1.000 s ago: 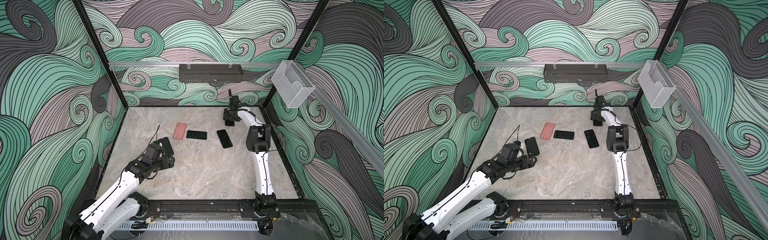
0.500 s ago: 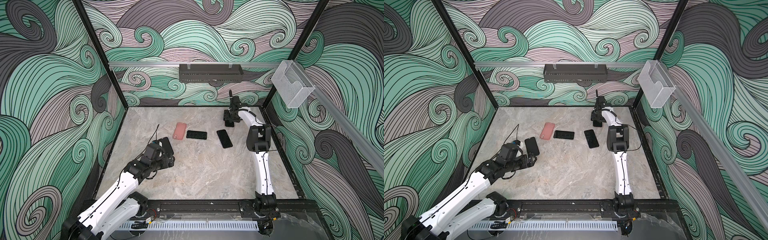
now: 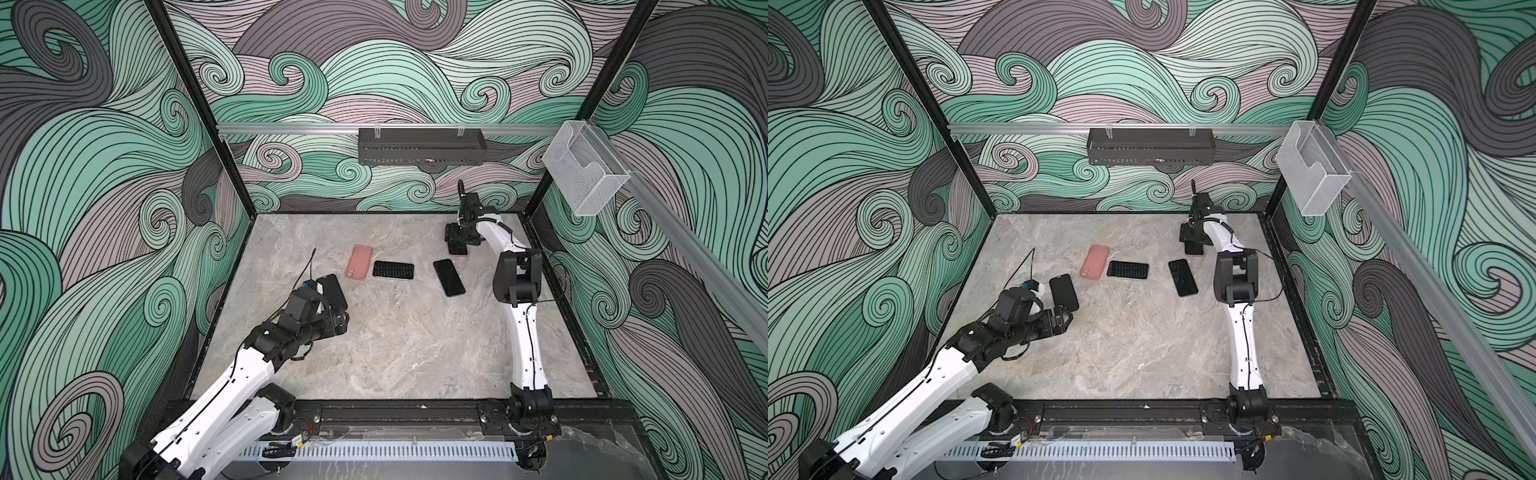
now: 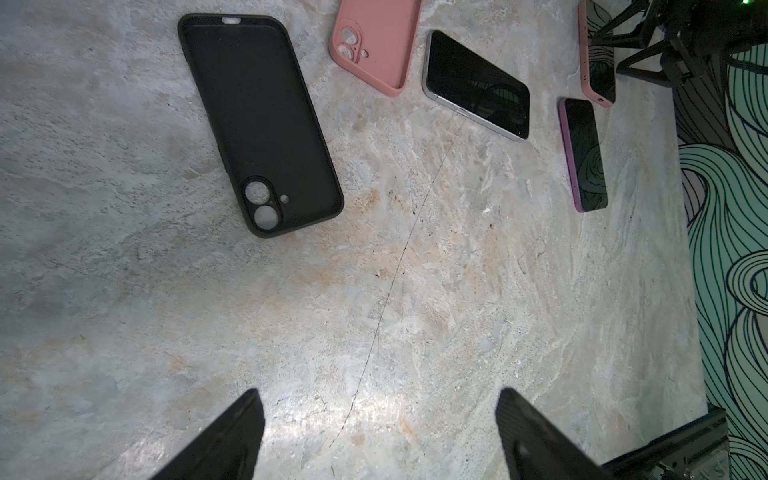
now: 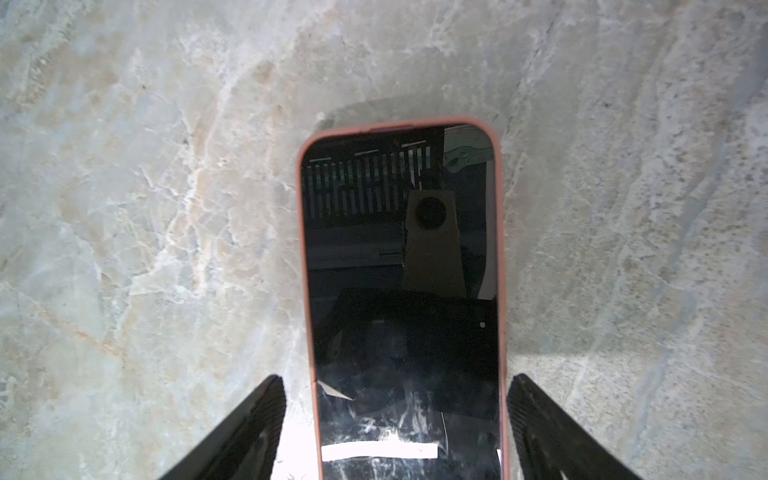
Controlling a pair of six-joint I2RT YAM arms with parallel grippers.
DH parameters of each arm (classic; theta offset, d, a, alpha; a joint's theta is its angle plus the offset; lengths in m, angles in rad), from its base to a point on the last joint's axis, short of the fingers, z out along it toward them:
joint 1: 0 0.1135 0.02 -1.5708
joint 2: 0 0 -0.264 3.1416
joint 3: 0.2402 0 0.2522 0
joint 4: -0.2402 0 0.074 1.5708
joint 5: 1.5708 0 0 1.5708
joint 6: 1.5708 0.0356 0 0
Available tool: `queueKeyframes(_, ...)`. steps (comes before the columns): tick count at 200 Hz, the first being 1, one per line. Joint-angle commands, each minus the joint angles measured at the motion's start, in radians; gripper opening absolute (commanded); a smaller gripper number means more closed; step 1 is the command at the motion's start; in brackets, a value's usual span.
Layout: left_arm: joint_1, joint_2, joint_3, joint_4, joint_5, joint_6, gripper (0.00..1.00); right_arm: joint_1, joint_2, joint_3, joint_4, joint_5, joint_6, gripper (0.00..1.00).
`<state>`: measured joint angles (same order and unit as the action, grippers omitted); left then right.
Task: Put the phone into the phone case
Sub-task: 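Open the right gripper and lift it off the placed cased phone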
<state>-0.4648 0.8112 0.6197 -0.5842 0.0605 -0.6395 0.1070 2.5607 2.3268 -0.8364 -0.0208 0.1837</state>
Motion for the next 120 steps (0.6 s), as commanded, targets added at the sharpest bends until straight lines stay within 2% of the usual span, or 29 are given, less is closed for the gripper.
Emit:
queueKeyframes(1,0.009,-0.015,0.032,-0.027,0.001,0.004,0.89,-0.007,-0.023,-0.004,-0.014,-0.012,-0.002,0.87)
queueKeyframes(45,0.010,-0.008,0.035,-0.030,-0.014,-0.003,0.89,-0.006,-0.112,-0.075,-0.008,-0.032,-0.045,0.87)
queueKeyframes(84,0.009,0.012,0.035,-0.022,-0.033,-0.017,0.89,0.003,-0.333,-0.337,0.159,-0.065,-0.079,0.83)
queueKeyframes(120,0.012,0.019,0.035,-0.016,-0.071,-0.048,0.87,0.025,-0.470,-0.449,0.148,-0.122,-0.101,0.79)
